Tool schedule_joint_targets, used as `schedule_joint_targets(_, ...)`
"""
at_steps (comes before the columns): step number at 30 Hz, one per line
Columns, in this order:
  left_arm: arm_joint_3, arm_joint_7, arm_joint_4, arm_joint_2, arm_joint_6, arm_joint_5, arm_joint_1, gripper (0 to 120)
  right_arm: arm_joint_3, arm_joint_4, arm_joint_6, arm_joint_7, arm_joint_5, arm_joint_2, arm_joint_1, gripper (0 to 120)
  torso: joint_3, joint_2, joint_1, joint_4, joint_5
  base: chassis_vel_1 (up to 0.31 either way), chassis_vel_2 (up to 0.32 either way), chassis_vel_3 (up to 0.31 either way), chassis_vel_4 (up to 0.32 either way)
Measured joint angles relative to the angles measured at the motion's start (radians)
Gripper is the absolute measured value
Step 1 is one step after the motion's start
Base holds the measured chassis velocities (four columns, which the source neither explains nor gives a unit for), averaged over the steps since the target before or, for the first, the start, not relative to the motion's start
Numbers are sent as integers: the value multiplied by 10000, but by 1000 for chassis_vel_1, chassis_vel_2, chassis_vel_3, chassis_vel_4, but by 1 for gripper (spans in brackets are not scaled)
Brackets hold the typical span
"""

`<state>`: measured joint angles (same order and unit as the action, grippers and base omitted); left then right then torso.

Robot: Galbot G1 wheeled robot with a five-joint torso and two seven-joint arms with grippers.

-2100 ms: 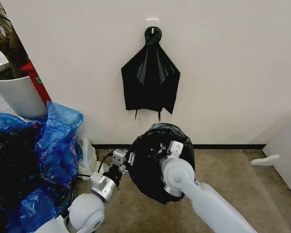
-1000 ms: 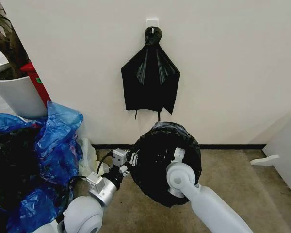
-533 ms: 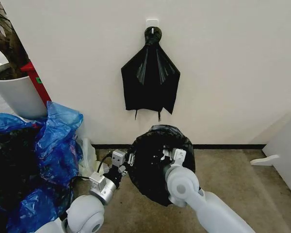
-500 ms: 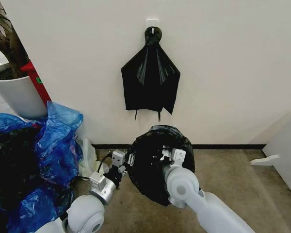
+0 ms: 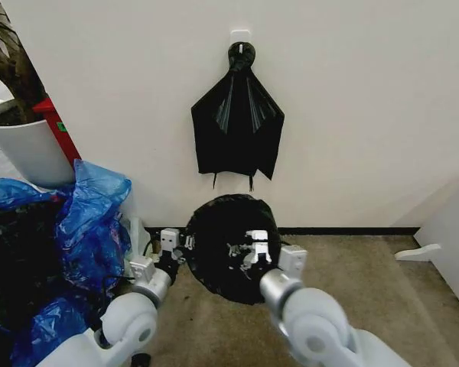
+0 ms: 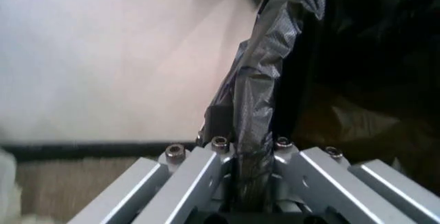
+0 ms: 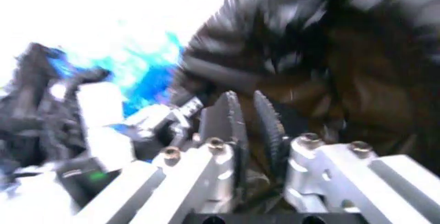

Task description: Place the garbage bag over the trash bin.

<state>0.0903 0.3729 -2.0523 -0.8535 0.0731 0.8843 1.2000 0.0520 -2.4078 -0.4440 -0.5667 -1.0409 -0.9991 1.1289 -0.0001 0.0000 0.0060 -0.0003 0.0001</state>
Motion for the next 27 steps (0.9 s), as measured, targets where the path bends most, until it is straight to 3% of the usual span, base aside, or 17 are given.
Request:
schedule_joint_targets(4, 173, 438, 376, -110, 389, 1666, -269, 0, -1892, -945, 479, 1200, -437, 291, 1340, 30, 0, 0, 0, -3, -1, 0, 0, 0, 0)
schedule_joint_targets(6, 196, 506, 394, -113, 451, 1930, -290, 0, -2155, -976, 528, 1309, -616, 296, 1475, 31, 0, 0, 0, -3, -1, 0, 0, 0, 0)
schedule_joint_targets(8, 312, 842, 318, -113, 710, 3080, -101, 0, -2832, -961, 797, 1690, -1452, 345, 1653, 41, 0, 0, 0, -5, 2, 0, 0, 0, 0)
schedule_joint_targets(9, 347, 1021, 221, -108, 837, 3581, 46, 0, -2993, -832, 896, 1929, -1847, 401, 1706, 45, 0, 0, 0, 5, 1, 0, 0, 0, 0)
schedule_joint_targets(12, 573, 1492, 77, -76, 1145, 4933, 122, 0, -3606, -427, 1050, 3584, -2689, 603, 2505, 58, 0, 0, 0, 6, -1, 0, 0, 0, 0)
schedule_joint_targets(13, 573, 1492, 77, -76, 1145, 4933, 122, 0, -3606, -427, 1050, 3584, -2689, 603, 2505, 58, 0, 0, 0, 6, -1, 0, 0, 0, 0)
schedule_joint_targets(16, 971, 1675, 154, -47, 1263, 5610, 34, 0, -4258, 50, 1250, 5617, -2817, 682, 3401, 67, -1, 0, -1, -8, 4, 0, 0, 0, 0)
schedule_joint_targets(20, 1883, 1793, 512, -44, 1416, 6450, -68, 0, -4962, 668, 1557, 7769, -3097, 981, 4075, 86, -1, 0, -1, 2, -3, 0, 0, 0, 0)
schedule_joint_targets(27, 2557, 1916, 575, 27, 1602, 7495, -134, 0, -5018, 2378, 1797, 9088, -2916, 931, 4497, 100, 0, 0, 0, -3, -2, 0, 0, 0, 0)
